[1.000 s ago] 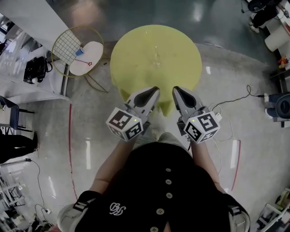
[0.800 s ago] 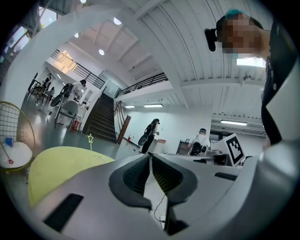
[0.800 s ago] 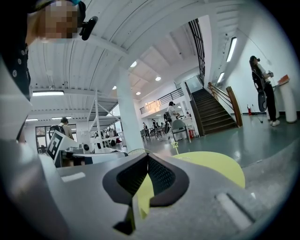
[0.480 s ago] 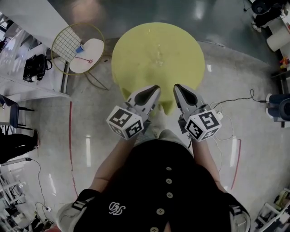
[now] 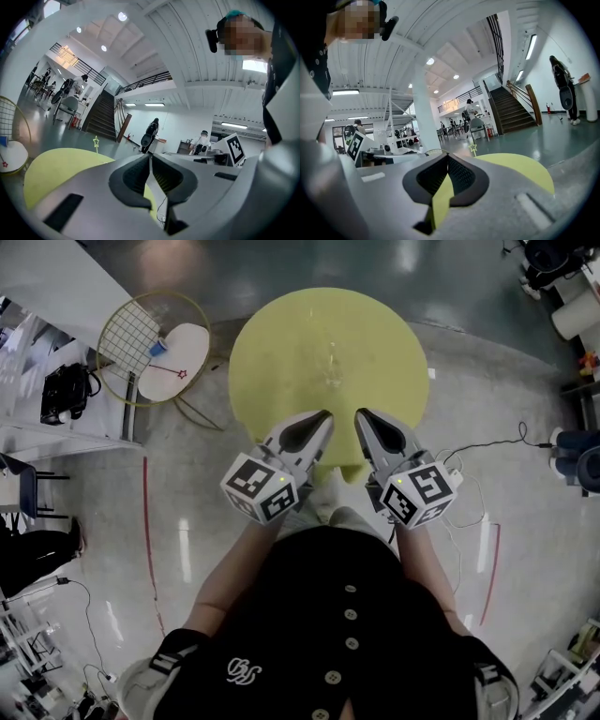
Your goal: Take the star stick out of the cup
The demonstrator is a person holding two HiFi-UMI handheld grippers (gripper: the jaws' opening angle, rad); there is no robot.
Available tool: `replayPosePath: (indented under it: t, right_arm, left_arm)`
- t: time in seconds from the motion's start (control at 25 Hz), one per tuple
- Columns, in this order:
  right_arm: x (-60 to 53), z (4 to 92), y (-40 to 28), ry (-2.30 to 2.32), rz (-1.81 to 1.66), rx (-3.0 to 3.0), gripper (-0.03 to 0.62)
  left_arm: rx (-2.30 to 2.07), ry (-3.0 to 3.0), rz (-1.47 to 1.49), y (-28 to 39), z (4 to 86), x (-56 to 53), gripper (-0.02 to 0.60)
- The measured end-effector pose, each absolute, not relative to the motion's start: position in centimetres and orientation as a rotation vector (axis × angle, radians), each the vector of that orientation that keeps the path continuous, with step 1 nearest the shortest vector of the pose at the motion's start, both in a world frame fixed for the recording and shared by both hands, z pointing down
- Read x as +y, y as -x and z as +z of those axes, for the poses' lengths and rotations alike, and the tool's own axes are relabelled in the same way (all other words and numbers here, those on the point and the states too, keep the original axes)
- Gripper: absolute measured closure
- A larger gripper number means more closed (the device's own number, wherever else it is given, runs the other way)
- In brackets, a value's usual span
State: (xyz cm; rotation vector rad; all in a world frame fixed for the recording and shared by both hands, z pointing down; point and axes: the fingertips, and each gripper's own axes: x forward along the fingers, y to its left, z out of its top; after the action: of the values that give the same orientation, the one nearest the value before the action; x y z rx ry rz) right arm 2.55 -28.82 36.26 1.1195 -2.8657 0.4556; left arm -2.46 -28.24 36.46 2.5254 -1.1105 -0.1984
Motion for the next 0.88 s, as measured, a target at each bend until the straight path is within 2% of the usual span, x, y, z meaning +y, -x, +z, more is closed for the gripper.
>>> replayPosePath:
  t: [0.88]
  right_arm:
    - [-40.5,38.6,1.1,-1.193,0.521,-2.727,0.589]
  left_arm:
    - [-1.057,-2.460,-0.201,7.2,38.3,-40.1,0.554]
